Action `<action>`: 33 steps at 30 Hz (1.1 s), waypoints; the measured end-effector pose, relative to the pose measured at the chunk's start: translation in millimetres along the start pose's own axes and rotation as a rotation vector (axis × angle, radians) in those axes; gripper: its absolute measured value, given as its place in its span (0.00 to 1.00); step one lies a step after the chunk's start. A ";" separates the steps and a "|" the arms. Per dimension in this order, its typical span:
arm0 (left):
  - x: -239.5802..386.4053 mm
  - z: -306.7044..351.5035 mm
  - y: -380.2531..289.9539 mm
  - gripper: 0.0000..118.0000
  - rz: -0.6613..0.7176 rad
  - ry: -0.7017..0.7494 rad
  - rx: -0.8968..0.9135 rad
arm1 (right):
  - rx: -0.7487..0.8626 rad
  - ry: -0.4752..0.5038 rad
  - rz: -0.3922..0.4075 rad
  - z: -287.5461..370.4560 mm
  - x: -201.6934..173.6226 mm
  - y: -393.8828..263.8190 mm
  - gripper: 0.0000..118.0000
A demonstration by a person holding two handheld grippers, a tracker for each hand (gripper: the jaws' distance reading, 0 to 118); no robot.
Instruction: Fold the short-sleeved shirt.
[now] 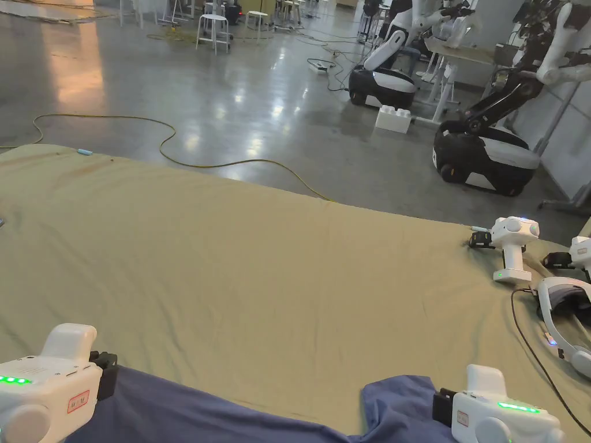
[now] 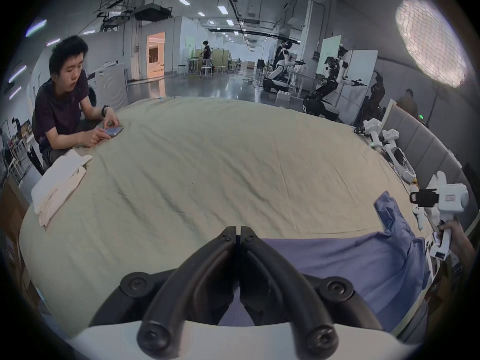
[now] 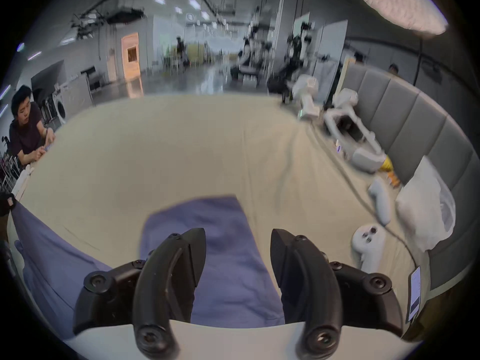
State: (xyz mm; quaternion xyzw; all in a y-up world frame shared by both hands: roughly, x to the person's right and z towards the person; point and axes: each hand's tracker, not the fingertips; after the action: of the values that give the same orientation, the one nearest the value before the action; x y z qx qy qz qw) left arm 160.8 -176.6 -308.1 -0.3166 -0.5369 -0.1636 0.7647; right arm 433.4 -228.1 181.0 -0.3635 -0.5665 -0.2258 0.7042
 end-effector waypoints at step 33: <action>-37.3 49.0 2.1 0.02 -0.014 -0.066 0.020 | 0.140 0.146 -0.003 139.1 50.4 -37.2 0.01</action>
State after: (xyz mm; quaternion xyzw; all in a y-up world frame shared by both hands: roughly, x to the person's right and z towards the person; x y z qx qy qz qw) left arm 113.1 -146.0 -332.3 -0.3104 -0.5656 -0.1534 0.7485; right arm 331.0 -140.1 252.1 -0.2952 -0.5287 -0.2123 0.7670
